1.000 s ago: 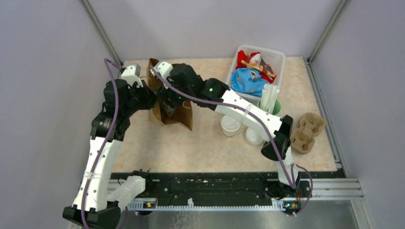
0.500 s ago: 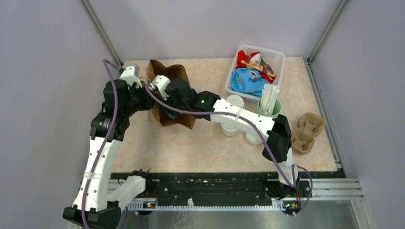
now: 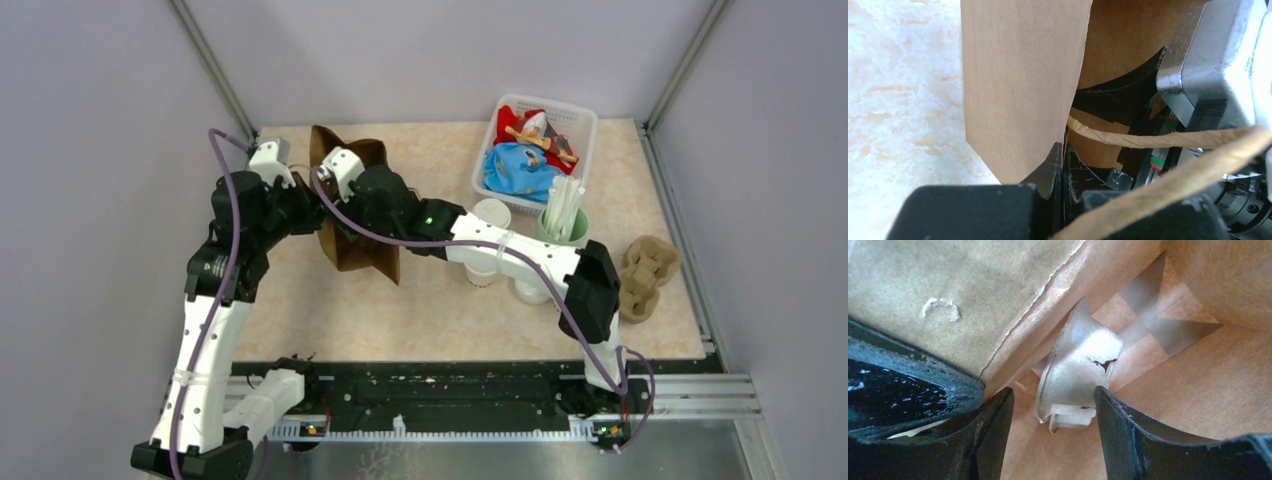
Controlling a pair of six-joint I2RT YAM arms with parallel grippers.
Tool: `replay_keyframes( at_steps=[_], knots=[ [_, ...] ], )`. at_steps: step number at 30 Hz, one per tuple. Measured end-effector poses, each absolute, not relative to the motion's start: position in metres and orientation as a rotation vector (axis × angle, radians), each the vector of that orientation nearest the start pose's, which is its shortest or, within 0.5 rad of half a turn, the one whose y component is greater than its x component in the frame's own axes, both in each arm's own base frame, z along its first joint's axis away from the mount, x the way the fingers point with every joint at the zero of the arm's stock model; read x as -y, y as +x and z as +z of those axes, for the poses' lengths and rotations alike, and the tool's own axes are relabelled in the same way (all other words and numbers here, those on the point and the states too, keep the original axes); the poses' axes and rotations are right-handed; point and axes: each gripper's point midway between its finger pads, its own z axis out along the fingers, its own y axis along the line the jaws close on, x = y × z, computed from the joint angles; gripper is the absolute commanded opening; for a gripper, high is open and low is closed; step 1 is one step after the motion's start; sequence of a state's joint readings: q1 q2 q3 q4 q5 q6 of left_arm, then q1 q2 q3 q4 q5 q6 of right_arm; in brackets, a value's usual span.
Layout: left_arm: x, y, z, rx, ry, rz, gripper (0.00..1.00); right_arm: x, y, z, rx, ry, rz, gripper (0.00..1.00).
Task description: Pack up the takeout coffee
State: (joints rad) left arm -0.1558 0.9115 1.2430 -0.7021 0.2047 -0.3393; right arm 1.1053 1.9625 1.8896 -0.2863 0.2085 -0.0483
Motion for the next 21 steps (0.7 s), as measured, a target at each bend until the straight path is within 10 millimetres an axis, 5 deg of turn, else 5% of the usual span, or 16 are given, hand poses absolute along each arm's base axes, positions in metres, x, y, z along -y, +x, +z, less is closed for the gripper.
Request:
replay_keyframes(
  at_steps=[3, 16, 18, 21],
  knots=[
    [0.092, 0.272, 0.332, -1.972, -0.046, -0.521, 0.0, -0.508, 0.297, 0.274, -1.699, -0.941, 0.515, 0.57],
    [0.093, 0.269, 0.327, -1.986, -0.043, -0.532, 0.0, -0.504, 0.311, 0.281, -1.634, -0.93, 0.422, 0.05],
    [0.093, 0.266, 0.327, -1.986, -0.044, -0.529, 0.0, -0.504, 0.311, 0.278, -1.622, -0.95, 0.414, 0.05],
    [0.091, 0.263, 0.328, -1.979, -0.046, -0.526, 0.0, -0.504, 0.309, 0.271, -1.619, -0.992, 0.406, 0.25]
  ],
)
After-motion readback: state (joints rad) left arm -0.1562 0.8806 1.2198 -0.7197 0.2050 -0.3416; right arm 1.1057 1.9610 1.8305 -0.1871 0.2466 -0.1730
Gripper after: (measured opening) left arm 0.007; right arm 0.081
